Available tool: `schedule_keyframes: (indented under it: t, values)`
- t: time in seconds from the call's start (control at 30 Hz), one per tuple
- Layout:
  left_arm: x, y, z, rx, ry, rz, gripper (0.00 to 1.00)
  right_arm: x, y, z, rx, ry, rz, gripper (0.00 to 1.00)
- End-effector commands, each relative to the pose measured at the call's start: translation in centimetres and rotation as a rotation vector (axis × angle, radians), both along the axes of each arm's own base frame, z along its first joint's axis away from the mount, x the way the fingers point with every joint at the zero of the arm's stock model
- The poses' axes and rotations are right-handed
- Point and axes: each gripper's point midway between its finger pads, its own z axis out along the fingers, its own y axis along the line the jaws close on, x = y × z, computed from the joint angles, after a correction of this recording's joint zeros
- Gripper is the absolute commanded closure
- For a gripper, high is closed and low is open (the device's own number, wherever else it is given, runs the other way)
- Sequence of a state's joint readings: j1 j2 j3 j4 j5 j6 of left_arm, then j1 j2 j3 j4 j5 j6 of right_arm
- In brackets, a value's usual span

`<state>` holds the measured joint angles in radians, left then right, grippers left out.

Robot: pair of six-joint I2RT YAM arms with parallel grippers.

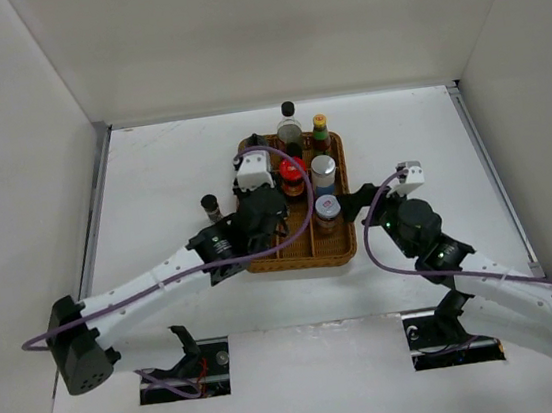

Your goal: Organize the condiment bottles

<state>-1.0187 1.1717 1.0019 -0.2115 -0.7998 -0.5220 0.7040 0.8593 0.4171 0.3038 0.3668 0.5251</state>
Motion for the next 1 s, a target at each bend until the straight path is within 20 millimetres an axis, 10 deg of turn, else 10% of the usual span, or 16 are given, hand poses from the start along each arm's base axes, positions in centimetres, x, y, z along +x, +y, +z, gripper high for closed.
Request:
schedule_keyframes:
  t: [0.0,0.73,0.97]
  values:
    - [0.9,-3.1,3.0,-0.134,-0.070,-0.021,0.79,0.3,-1.3,1.7,0.088,-0.042,-0.055,0.05]
    - [4.3,-7.0,-9.0,0.047,0.080,-0.067,0.75,0.4,-1.6,1.8,0.102,-0.050,-0.056,0.04]
    - [4.0,-6.8,-9.6,0.056,0.085,-0.063,0.47,0.5,-1.8,1.8,0.104,-0.052,-0.065,0.03]
